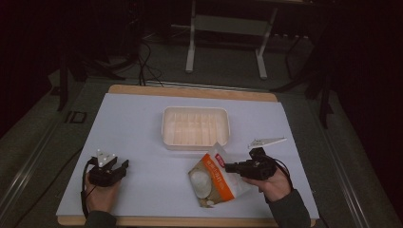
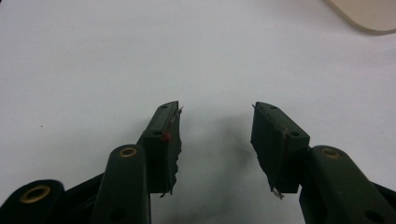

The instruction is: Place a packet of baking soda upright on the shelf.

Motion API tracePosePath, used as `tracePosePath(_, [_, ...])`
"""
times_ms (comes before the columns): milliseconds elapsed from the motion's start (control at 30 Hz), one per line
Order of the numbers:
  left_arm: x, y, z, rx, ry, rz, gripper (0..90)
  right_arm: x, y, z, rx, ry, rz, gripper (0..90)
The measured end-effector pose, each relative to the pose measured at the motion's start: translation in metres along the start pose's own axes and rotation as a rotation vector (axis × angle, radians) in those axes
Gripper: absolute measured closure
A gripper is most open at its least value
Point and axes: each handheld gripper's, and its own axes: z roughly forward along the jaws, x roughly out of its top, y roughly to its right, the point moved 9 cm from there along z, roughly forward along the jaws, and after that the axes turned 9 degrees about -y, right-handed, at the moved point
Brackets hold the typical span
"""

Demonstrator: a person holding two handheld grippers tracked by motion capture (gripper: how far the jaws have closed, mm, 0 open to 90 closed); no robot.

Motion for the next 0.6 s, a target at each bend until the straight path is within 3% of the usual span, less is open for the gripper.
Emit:
tracePosePath(200, [0.0, 0.0, 0.0, 0.001, 0.002, 0.001, 51.7, 0.007, -0.017, 0.004, 0.091, 0.006, -0.008, 90.0])
tracePosePath(467, [0.0, 0.0, 0.0, 0.0, 0.002, 0.0, 51.8, 0.01, -0.029, 0.007, 0.114, -0.006, -0.033, 90.0])
tracePosePath(600, [0.0, 0.0, 0.0, -0.001, 0.003, 0.002, 52.0, 0.012, -0.034, 0.006, 0.155, 0.004, -0.03, 90.0])
